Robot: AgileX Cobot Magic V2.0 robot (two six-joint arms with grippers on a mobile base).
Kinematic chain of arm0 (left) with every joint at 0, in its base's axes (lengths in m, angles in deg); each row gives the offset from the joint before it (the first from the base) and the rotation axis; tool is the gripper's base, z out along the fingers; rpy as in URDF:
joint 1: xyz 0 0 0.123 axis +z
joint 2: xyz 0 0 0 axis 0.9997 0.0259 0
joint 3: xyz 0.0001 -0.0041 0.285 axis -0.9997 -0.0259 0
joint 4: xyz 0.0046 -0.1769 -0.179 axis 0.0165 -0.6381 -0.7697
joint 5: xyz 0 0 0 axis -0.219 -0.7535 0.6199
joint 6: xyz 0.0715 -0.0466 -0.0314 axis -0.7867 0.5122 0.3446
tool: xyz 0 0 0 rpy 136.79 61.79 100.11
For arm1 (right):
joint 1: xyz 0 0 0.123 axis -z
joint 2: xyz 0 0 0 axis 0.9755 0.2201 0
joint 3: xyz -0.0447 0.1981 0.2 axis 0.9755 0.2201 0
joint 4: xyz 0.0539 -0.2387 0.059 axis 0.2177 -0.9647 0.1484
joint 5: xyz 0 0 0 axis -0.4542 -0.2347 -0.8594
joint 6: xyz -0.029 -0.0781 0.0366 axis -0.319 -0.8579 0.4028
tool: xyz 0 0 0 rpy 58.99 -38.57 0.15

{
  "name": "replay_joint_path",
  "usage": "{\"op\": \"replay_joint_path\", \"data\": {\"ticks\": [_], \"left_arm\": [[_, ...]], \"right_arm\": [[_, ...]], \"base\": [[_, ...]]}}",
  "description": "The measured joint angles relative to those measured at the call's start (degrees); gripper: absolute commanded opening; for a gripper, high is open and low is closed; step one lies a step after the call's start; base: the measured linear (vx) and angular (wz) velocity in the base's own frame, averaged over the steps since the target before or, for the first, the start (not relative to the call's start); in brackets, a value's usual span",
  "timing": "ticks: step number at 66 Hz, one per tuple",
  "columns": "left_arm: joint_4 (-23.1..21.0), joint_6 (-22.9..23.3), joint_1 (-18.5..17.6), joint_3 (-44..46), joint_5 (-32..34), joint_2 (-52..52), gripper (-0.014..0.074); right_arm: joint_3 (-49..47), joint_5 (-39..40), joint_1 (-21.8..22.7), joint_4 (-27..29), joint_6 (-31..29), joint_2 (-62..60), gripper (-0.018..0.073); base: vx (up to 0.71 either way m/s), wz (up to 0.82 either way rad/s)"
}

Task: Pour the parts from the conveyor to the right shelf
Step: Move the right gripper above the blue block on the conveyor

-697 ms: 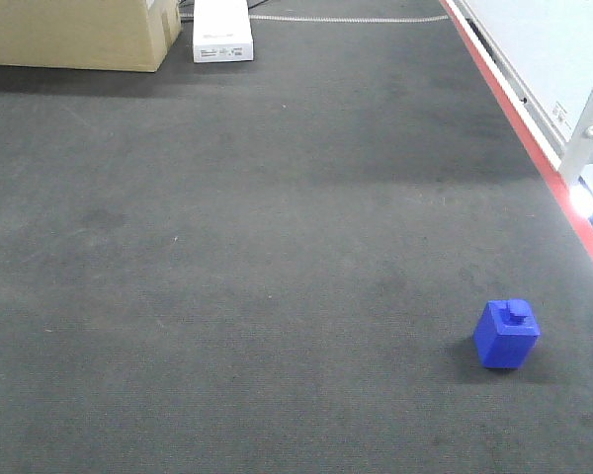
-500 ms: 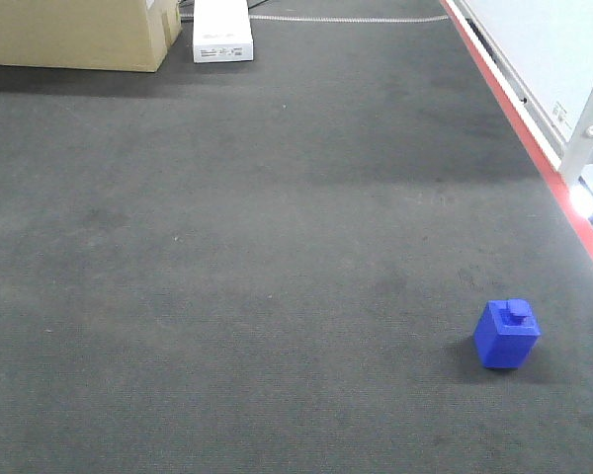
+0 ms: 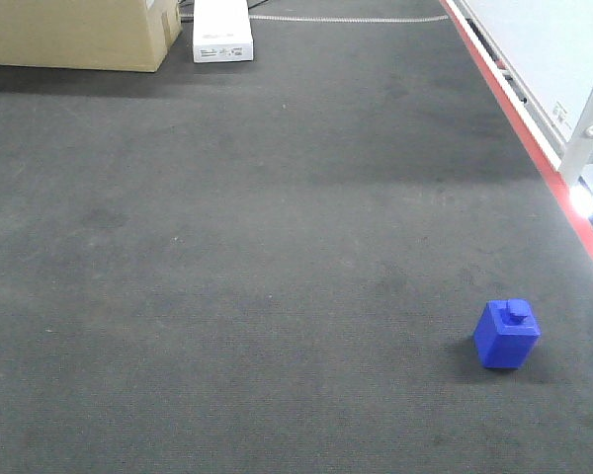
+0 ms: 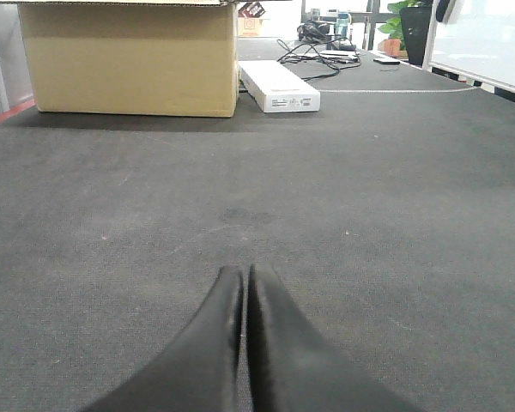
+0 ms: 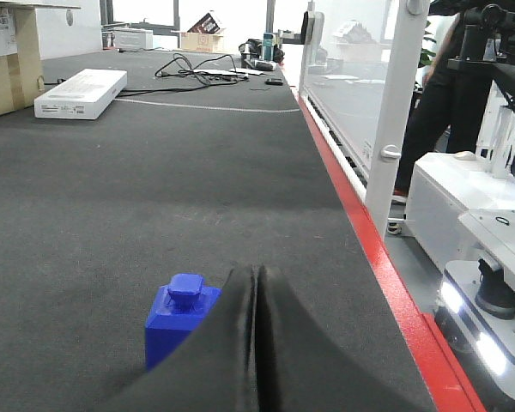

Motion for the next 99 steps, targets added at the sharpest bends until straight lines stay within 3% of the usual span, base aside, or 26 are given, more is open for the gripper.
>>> {"op": "replay_joint_path", "data": {"ticks": [29, 50, 58, 72, 77, 83, 94, 99], "left_arm": [[0.00, 0.00, 0.00, 0.00, 0.00, 0.00, -0.0006], [0.00, 0.00, 0.00, 0.00, 0.00, 0.00, -0.0006], [0.00, 0.00, 0.00, 0.00, 0.00, 0.00, -0.0006], [0.00, 0.00, 0.00, 0.00, 0.00, 0.00, -0.0006], [0.00, 0.00, 0.00, 0.00, 0.00, 0.00, -0.0006], [0.00, 0.00, 0.00, 0.00, 0.00, 0.00, -0.0006], [0.00, 0.00, 0.00, 0.00, 0.00, 0.00, -0.0006], [0.00, 0.00, 0.00, 0.00, 0.00, 0.00, -0.0006]], "right_arm": [[0.00, 0.81, 0.00, 0.00, 0.00, 0.00, -0.0008], [-0.86, 22.85, 0.00, -0.18, 0.07, 0.00, -0.0006], [-8.26, 20.70, 0.00, -0.54, 0.07, 0.00, -0.0005], [-25.41, 6.59, 0.00, -1.43, -1.73, 6.63, 0.0025], [-29.37, 1.99, 0.00, -1.43, -1.73, 11.80, 0.0078], [-31.24, -0.43, 0.00, -1.43, -1.73, 18.55, 0.0207], [-31.48, -1.83, 0.00, -1.43, -1.73, 29.38, 0.0593], [-31.48, -1.90, 0.00, -1.43, -1.73, 33.52, 0.0720]], "base": [[0.00, 0.00], [0.00, 0.00], [0.00, 0.00], [0.00, 0.00], [0.00, 0.00], [0.00, 0.00], [0.00, 0.00], [0.00, 0.00]]}}
